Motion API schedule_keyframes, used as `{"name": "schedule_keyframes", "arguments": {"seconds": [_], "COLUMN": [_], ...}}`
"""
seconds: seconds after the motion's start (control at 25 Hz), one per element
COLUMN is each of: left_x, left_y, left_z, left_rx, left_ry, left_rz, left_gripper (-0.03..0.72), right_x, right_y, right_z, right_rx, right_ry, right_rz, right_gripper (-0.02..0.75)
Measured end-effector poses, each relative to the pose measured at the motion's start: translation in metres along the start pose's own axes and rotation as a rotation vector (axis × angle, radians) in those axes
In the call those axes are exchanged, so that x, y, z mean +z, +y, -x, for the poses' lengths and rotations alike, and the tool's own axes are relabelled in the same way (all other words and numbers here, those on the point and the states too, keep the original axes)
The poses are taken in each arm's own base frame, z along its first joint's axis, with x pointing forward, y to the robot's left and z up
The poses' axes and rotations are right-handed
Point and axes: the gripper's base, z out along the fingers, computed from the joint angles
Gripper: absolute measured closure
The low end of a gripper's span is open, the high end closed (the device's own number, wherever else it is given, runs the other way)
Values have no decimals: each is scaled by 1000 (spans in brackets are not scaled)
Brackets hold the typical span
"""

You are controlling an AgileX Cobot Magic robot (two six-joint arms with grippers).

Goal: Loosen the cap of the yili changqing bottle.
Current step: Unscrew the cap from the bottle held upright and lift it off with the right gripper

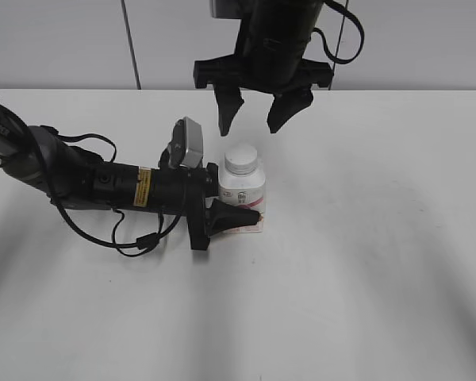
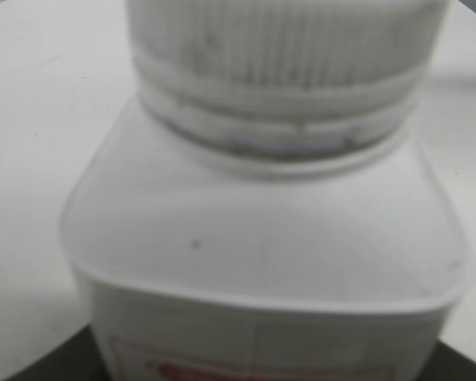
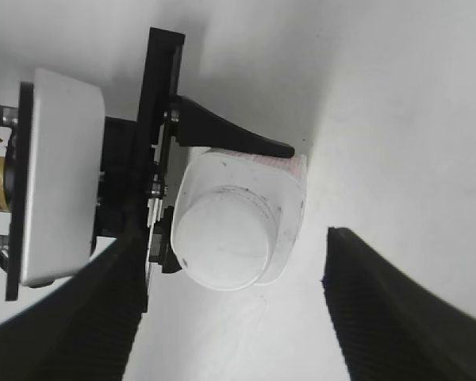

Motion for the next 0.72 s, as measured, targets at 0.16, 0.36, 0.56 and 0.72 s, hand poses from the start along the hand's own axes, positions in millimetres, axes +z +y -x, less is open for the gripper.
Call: {"name": "schedule_keyframes", "arguments": {"seconds": [0.16,0.36,0.56,0.72], "left_x": [0,0,0,0], "left_y": [0,0,0,0], "left_z": [0,0,0,0], "left_rx": [0,0,-2,-2], "left_ry": [0,0,0,0], "left_rz": [0,1,2,2], "left_gripper": [309,309,309,309], "right_x": [0,0,0,1], "right_y": [0,0,0,1], "right_z": [0,0,0,0], "right_rx": [42,79,142,181], "right_ry": [0,1,1,7], "right_rz": [2,2,2,16], "right_gripper": [190,190,190,190]}}
